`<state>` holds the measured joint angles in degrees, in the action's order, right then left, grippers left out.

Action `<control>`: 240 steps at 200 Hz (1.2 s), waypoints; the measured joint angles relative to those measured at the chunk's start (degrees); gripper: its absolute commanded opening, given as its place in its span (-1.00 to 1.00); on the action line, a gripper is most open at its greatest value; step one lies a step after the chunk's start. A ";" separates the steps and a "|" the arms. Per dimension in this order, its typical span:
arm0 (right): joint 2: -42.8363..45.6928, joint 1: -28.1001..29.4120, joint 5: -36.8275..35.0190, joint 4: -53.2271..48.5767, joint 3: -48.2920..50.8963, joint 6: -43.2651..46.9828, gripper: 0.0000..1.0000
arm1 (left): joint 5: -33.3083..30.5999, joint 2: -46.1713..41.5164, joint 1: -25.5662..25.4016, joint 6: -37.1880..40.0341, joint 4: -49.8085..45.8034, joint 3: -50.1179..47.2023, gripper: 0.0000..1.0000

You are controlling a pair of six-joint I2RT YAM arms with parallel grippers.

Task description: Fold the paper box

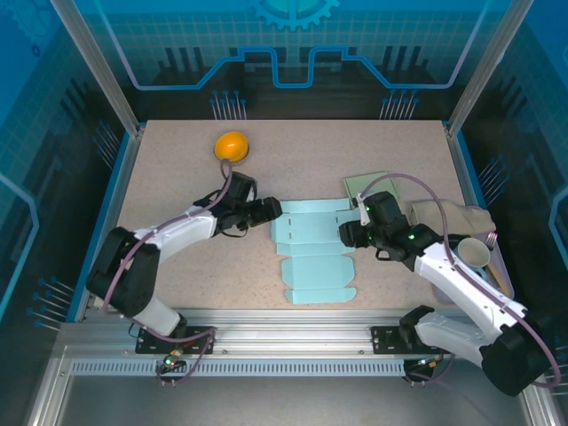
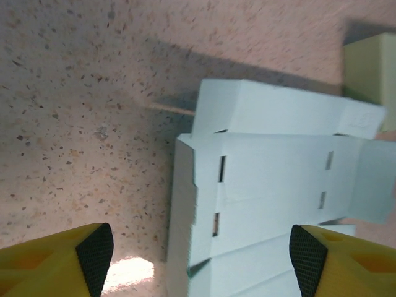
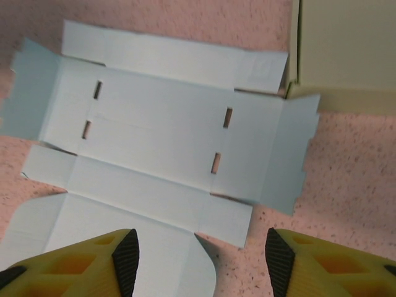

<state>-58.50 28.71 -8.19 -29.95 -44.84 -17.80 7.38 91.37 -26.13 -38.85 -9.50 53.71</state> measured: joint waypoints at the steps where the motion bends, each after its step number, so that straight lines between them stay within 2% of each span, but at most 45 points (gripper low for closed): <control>1: 0.09 -0.02 0.00 0.02 -0.04 0.07 0.22 | 0.00 0.31 -0.07 0.09 -0.11 0.17 0.56; 18: 1.77 -0.20 0.11 0.02 -0.74 1.36 0.23 | 0.00 4.15 -1.03 1.29 -0.98 2.19 0.51; 29: 2.51 -0.31 0.59 0.00 -0.98 2.25 0.24 | -0.02 5.92 -1.81 2.14 -1.42 3.52 0.34; 46: 2.91 -0.37 1.92 -0.02 -1.33 3.85 0.23 | -0.11 7.23 -2.73 3.58 -1.60 4.87 -0.12; 64: 2.78 -0.37 3.10 0.17 -1.95 5.31 0.23 | -1.09 7.39 -3.21 5.38 -1.57 5.09 -0.78; 72: 2.38 -0.39 3.67 0.31 -2.54 5.92 0.23 | -1.97 7.39 -3.19 5.97 -1.77 5.09 -1.00; 104: -2.21 -0.50 5.29 0.70 -8.87 8.41 0.24 | -4.83 3.30 -3.19 9.09 -1.88 2.08 -1.00; 122: -4.98 -0.61 6.12 1.68 -13.42 11.78 0.21 | -7.56 -5.64 -3.19 11.67 -4.74 -0.57 -1.00; 151: -8.61 -0.63 9.40 3.56 -20.24 19.91 0.11 | -12.20 -19.58 -3.23 16.81 -8.66 1.11 -1.00; 200: -12.15 -0.46 24.15 6.25 -30.03 43.01 0.03 | -16.48 -31.91 -4.48 34.80 -10.40 4.42 -1.00; 217: -13.49 -0.35 29.03 5.95 -31.93 52.04 -0.05 | -17.03 -36.04 -4.63 40.85 -9.73 2.62 -1.00; 240: -15.02 -0.13 32.46 4.04 -32.24 63.34 -0.04 | -17.70 -43.50 -5.14 45.31 -6.43 -3.96 -1.00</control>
<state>-73.52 28.58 24.27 -25.91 -77.08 45.54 -10.33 47.88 -31.27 6.46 -15.92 49.76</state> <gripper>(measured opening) 0.479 0.053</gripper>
